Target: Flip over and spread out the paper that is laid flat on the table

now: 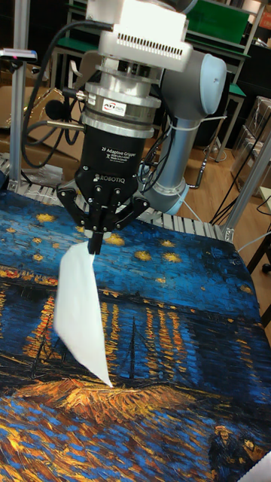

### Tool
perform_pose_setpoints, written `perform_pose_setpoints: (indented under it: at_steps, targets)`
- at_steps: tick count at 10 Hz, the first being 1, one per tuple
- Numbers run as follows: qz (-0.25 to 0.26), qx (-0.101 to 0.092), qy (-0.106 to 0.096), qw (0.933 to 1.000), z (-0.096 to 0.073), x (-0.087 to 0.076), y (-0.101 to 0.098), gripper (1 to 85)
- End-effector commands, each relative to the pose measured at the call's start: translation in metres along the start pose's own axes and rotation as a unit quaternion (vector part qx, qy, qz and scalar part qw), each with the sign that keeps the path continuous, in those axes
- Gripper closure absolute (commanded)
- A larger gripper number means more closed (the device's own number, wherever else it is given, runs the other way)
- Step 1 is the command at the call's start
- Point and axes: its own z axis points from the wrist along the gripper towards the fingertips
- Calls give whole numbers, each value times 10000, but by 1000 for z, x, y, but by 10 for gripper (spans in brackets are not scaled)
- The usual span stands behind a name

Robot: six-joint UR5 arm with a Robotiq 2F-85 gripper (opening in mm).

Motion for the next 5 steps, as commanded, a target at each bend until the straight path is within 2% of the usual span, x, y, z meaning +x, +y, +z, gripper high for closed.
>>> perform_pose_setpoints:
  at_steps: [1, 5]
  targets:
    - [-56, -31, 178, 9998, -2, 10, 1, 847]
    - [-260, 168, 851, 9959, -5, 44, -10, 847]
